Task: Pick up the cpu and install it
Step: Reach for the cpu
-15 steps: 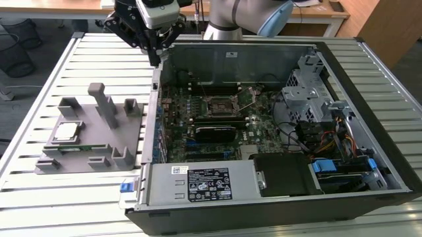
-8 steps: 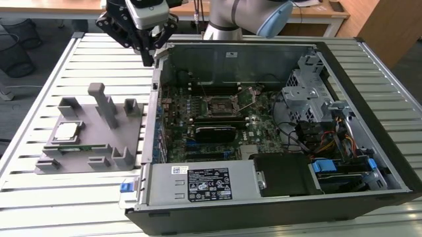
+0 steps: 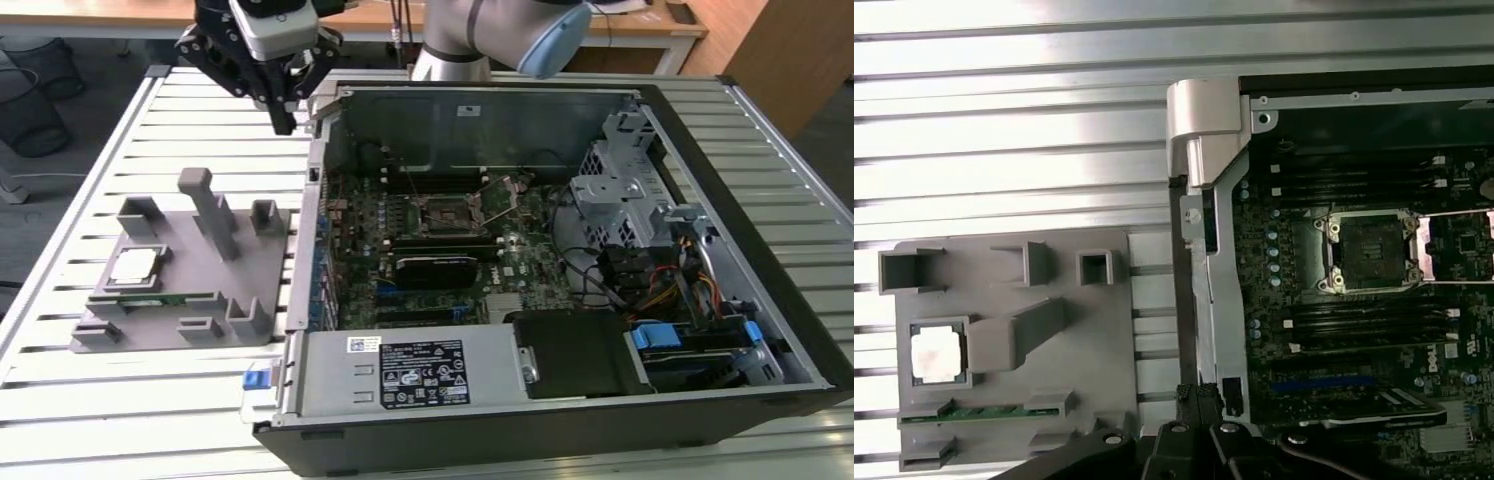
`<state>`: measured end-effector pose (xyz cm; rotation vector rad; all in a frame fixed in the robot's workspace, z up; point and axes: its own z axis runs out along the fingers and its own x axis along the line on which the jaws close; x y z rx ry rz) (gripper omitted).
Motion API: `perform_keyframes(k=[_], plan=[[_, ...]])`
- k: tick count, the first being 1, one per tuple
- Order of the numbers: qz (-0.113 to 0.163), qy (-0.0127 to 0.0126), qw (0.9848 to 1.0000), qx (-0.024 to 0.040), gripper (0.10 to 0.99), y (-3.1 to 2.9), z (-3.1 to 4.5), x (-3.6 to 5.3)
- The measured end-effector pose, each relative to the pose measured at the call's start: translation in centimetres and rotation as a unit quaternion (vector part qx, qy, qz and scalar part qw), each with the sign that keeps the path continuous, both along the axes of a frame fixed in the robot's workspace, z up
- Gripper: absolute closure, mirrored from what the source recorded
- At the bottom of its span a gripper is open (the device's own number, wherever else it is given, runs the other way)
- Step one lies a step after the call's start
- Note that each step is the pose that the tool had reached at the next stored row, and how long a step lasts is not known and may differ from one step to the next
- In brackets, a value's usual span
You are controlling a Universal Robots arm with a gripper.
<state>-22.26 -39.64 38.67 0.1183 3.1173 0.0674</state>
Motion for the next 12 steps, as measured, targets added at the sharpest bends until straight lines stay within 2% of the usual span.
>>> perform_keyframes(k=[12], plan=[[0.0, 0.0015, 1.0, 0.0, 0.98, 0.73, -0.14, -3.81]])
